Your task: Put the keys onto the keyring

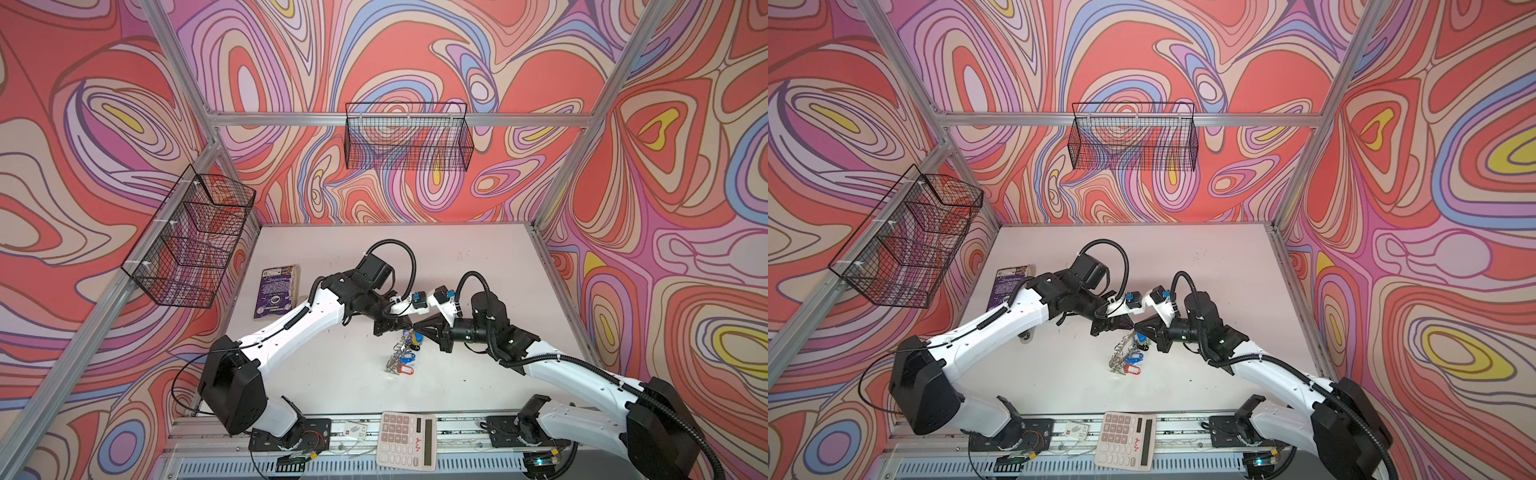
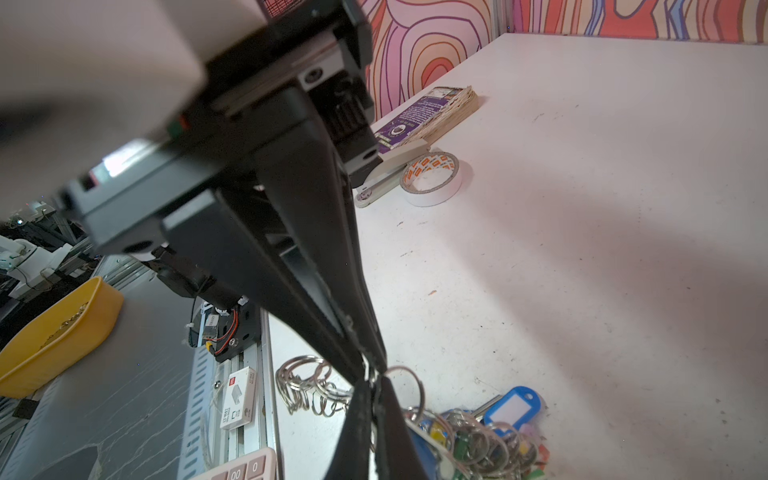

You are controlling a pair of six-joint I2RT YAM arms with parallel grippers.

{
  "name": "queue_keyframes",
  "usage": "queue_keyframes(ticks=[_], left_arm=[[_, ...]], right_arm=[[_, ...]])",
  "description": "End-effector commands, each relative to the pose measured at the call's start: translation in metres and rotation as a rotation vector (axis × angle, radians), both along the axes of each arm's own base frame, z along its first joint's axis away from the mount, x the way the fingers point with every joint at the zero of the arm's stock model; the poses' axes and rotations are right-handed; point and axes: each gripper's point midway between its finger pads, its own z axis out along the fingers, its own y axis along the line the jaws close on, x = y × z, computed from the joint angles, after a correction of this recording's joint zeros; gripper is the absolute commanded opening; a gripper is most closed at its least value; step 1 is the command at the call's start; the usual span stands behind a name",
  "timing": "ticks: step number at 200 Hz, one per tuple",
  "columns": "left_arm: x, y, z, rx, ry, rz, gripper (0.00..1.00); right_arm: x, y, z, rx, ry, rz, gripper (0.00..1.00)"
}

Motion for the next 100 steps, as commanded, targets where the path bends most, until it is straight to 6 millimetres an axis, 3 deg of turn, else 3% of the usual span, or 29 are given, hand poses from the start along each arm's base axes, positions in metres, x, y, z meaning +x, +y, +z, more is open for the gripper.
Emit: queue_keyframes(ticks=[1,40,100], left_arm=[[-0.002,0.006,0.002,-0.019,0.024,0.034,0.23],[-0.004,0.01,-0.002,-0.008,0.034,0.035,0.34],[-0.005,-0.004,0.007,-0.072,0.079,0.0,0.24]], right_arm=[[0.002,0.009,0.037,0.082,-0.141,0.041,0.0],[0.002,0.009,0.038,0.084,-0.142,0.045,0.0],[0.001,0.009,0.038,0.084,-0.138,0.048,0.0]])
